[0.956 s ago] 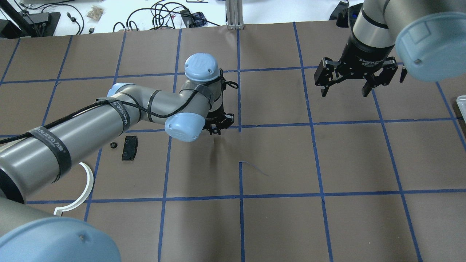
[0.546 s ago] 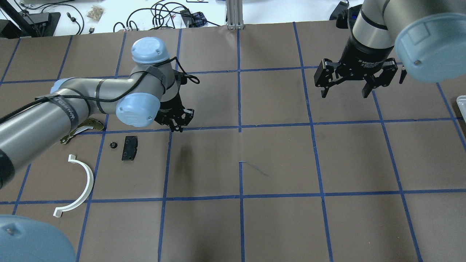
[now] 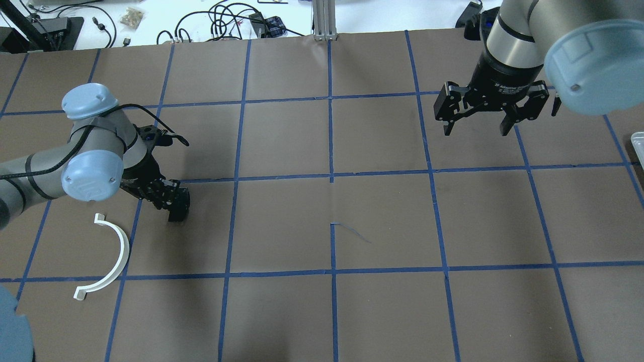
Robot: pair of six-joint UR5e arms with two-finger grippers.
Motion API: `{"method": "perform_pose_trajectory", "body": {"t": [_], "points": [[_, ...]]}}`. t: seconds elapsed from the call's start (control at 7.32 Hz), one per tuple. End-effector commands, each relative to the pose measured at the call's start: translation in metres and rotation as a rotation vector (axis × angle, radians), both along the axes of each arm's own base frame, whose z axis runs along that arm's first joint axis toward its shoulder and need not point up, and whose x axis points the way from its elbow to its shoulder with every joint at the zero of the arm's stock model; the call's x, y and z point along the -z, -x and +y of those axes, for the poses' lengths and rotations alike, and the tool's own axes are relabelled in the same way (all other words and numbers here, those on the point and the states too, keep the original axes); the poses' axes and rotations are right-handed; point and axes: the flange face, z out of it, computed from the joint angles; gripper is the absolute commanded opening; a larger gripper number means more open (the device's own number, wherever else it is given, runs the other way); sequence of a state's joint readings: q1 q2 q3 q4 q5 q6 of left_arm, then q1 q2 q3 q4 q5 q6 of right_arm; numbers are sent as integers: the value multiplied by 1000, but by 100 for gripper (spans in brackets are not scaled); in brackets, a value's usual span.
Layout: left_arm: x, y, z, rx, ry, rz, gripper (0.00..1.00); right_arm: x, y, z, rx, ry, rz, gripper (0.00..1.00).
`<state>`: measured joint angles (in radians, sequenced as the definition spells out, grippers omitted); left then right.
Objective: Place bearing gear from tray to pile
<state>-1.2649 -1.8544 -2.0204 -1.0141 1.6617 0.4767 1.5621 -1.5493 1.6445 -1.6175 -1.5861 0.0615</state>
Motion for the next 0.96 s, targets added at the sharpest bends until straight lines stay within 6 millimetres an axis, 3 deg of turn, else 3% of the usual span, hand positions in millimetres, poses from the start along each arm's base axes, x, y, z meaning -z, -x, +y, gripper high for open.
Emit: {"method": "perform_pose_trajectory", "body": {"t": [0.0,0.82], "points": [[10,-25,8,96,25,-71,0,0,0,0,2,2,0,100],[13,-18,9,34,37,7,0,1,0,0,2,4,0,100]]}}
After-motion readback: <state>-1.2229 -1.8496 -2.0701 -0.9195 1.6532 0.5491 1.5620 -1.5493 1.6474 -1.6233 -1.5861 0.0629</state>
